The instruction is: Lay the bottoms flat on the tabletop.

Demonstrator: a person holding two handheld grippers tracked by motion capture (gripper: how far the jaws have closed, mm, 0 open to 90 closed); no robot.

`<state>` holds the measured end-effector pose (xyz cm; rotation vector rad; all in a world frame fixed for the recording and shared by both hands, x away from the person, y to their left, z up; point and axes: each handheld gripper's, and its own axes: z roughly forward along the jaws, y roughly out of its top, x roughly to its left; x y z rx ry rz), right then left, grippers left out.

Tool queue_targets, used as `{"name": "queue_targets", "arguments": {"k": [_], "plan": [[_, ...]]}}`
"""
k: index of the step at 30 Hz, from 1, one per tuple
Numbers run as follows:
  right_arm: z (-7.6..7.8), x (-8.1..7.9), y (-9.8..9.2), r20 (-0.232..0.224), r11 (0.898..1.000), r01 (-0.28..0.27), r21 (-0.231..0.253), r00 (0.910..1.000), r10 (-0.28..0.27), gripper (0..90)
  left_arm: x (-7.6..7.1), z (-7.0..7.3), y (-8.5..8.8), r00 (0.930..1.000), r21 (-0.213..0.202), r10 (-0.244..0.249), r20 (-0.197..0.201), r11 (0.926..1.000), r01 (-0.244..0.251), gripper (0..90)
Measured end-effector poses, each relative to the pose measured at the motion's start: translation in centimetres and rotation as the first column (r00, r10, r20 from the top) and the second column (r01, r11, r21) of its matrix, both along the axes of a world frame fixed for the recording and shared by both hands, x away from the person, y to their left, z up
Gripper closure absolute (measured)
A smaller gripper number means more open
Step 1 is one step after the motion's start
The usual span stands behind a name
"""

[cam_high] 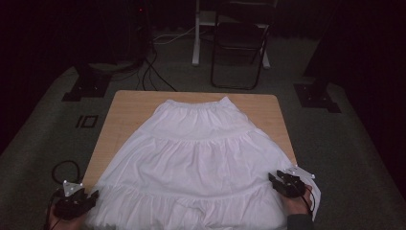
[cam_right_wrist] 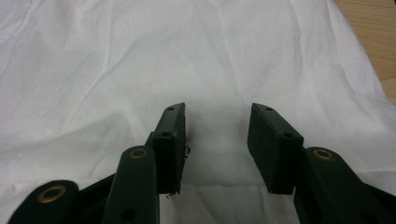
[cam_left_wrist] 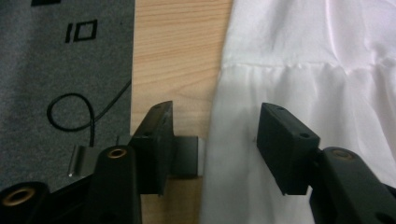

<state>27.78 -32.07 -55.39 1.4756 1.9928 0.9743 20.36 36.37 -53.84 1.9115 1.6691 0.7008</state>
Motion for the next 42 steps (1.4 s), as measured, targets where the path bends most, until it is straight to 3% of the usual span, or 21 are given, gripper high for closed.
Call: {"name": "queue_targets", "arguments": {"k": [1, 4, 6, 8, 9, 11, 12, 15, 18, 21, 23, 27, 29, 31, 34, 37, 42], "plan": [[0.0, 0.0, 0.0, 0.0, 1.0, -0.001, 0.0, 1.0, 0.001, 56.4, -0.1, 0.0, 0.0, 1.0, -0.001, 0.007, -0.001, 1.0, -0.007, 46.2], [0.0, 0.0, 0.0, 0.0, 1.0, -0.001, 0.0, 1.0, 0.001, 56.3, -0.3, 0.0, -0.6, 1.0, 0.047, -0.003, -0.001, 0.9989, 0.003, 52.2], [0.0, 0.0, 0.0, 0.0, 1.0, -0.002, 0.001, 1.0, 0.002, 56.1, -0.5, 0.1, -1.2, 0.999, 0.05, -0.042, -0.016, 0.9978, 0.043, 63.5], [0.0, 0.0, 0.0, 0.0, 1.0, -0.003, 0.002, 1.0, 0.003, 55.8, -0.5, 0.1, -1.5, 0.9973, 0.04, -0.072, -0.013, 0.9965, 0.073, 80.5], [0.0, 0.0, 0.0, -0.001, 1.0, -0.004, 0.003, 1.0, 0.004, 55.8, -0.5, 0.0, -1.5, 0.9976, 0.045, -0.069, -0.011, 0.9966, 0.069, 87.8], [0.0, 0.0, 0.0, -0.001, 1.0, -0.005, 0.004, 1.0, 0.005, 55.7, -0.4, 0.0, -1.4, 0.9982, 0.043, -0.059, -0.009, 0.9973, 0.059, 89.9], [0.0, 0.0, 0.0, -0.001, 1.0, -0.004, 0.005, 1.0, 0.004, 55.7, -0.2, 0.2, -0.7, 0.9994, 0.023, -0.034, 0.005, 0.9992, 0.034, 89.9], [0.0, 0.0, -0.1, -0.001, 1.0, -0.006, 0.006, 1.0, 0.006, 55.7, 0.1, 0.9, 0.9, 0.9994, 0.025, 0.019, 0.028, 0.9995, -0.02, 90.0], [0.0, -0.1, -0.2, 0.0, 1.0, -0.006, 0.005, 1.0, 0.006, 55.0, 0.6, 1.9, 3.0, 0.9949, 0.014, 0.081, 0.06, 0.9965, -0.082, 90.0], [0.2, -0.3, -0.3, 0.009, 1.0, -0.003, 0.001, 1.0, 0.003, 54.3, 1.6, 2.6, 4.7, 0.9889, 0.025, 0.126, 0.079, 0.9914, -0.128, 90.0], [0.4, -0.5, -0.4, 0.022, 1.0, 0.0, 0.001, 0.9998, 0.0, 53.8, 2.6, 2.8, 5.4, 0.9816, 0.046, 0.167, 0.093, 0.9841, -0.172, 90.0], [0.6, -0.7, -0.9, 0.033, 1.0, 0.02, 0.017, 0.9992, -0.021, 52.7, 4.0, 2.4, 5.9, 0.9726, 0.043, 0.221, 0.073, 0.9737, -0.224, 90.0], [0.7, -0.9, -1.3, 0.038, 0.999, 0.035, 0.021, 0.9986, -0.036, 52.4, 4.4, 2.0, 5.5, 0.9746, 0.033, 0.216, 0.061, 0.9754, -0.218, 87.5], [0.7, -1.0, -1.7, 0.043, 0.998, 0.05, 0.026, 0.9978, -0.051, 51.7, 4.3, 1.9, 5.2, 0.9746, 0.011, 0.212, 0.074, 0.977, -0.213, 71.7], [0.5, -1.2, -2.4, 0.032, 0.997, 0.069, 0.026, 0.997, -0.07, 51.2, 4.0, 2.2, 4.8, 0.9734, -0.019, 0.202, 0.108, 0.9793, -0.202, 62.0], [0.4, -1.4, -2.9, 0.019, 0.996, 0.088, 0.023, 0.9959, -0.088, 50.6, 3.6, 2.8, 4.1, 0.9733, -0.028, 0.187, 0.134, 0.9824, -0.185, 58.6], [0.7, -1.9, -3.0, 0.036, 0.995, 0.099, 0.02, 0.9944, -0.099, 50.4, 2.8, 3.3, 2.3, 0.9731, -0.053, 0.142, 0.181, 0.9895, -0.135, 56.2]]}}
